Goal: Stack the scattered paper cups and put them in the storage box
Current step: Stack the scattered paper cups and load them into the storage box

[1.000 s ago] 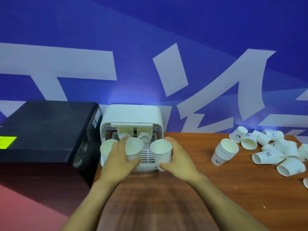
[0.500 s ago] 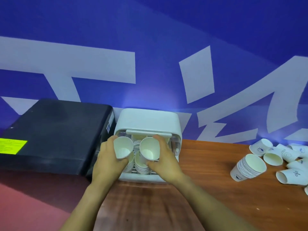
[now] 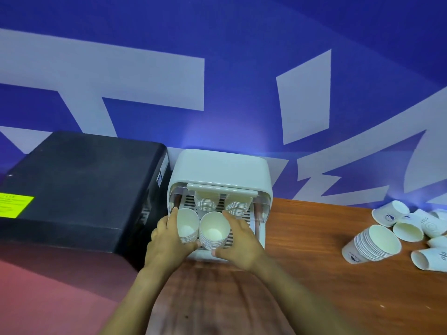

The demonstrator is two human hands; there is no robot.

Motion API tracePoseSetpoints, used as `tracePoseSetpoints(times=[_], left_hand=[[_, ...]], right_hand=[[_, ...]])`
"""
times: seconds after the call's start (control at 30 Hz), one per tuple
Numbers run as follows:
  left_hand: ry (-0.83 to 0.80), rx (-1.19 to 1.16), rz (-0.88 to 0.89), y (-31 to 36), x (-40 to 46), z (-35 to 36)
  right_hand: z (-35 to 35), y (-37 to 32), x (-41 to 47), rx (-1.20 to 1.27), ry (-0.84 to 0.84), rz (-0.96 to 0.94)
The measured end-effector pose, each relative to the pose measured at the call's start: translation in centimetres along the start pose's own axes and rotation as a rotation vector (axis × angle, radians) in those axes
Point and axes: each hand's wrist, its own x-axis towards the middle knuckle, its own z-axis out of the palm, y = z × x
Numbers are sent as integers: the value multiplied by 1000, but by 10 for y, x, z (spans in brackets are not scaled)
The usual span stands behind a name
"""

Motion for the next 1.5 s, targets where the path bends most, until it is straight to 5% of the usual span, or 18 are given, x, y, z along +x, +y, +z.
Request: tracePoseSetpoints(times=[0.2,0.4,0.73,1.5], left_hand=[[-18,48,4,9,-8,-8],[160,-26,272,36,-44,3],[-134,-109,424,105,-94,63],[-337,88,517,413,-174,371]], right_hand=[[-15,1,-8,16,15,-37],[-40,26,-51,61,43,-26],[-96,70,-105,29,95,-44],[-317,443,-211,80,133,175]])
